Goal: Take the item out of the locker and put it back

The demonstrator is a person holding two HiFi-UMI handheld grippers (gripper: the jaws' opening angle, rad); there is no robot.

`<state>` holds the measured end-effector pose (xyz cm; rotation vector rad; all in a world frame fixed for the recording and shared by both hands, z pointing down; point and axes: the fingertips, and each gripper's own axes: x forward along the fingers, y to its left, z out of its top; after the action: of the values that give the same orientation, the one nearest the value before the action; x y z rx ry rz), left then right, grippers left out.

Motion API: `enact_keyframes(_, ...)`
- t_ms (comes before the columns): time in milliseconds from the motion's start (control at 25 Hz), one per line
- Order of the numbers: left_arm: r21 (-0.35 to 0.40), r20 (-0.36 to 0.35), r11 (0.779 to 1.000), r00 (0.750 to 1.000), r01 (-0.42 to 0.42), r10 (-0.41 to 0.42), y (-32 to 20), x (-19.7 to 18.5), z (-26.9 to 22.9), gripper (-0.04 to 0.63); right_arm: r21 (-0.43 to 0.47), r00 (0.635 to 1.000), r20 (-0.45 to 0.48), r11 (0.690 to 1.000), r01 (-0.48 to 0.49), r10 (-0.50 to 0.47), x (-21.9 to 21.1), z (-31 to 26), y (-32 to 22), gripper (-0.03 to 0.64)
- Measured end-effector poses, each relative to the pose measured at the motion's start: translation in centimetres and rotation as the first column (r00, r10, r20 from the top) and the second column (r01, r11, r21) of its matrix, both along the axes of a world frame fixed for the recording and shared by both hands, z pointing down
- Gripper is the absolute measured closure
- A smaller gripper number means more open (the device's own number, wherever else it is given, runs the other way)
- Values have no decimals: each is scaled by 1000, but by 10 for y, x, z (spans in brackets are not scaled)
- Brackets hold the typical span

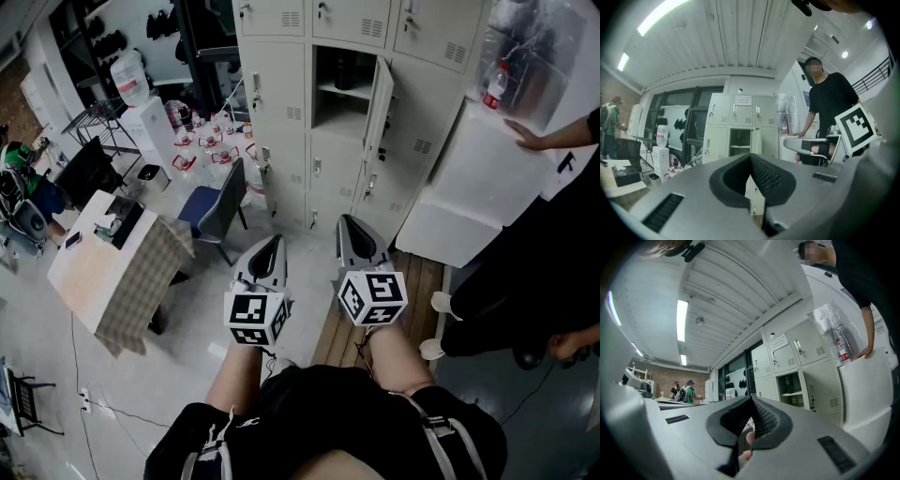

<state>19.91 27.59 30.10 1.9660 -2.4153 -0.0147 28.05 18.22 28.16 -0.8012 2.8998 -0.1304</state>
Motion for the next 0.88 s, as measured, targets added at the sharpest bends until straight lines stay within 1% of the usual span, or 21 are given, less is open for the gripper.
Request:
enact_keyframes(160, 5, 0, 1000, 1000, -10, 10, -4, -13, 6, 583, 7, 1000, 7, 1000, -13, 13, -10, 6, -4, 603)
enact_keyframes(400, 4, -10, 1000, 1000, -26, 26, -18, -43, 16, 583, 3, 1000, -2, 1000, -25, 25, -37, 14, -15, 603)
enact_keyframes(600, 4, -21, 999, 999, -42, 42, -25, -79, 25, 583, -6, 999, -9, 999, -41, 40, -73, 23, -23, 603)
enact_keyframes(880, 17, -28, 998, 998, -59, 60, -29, -140, 42, 583, -5, 996, 9, 996, -88, 88, -126, 36, -32, 603)
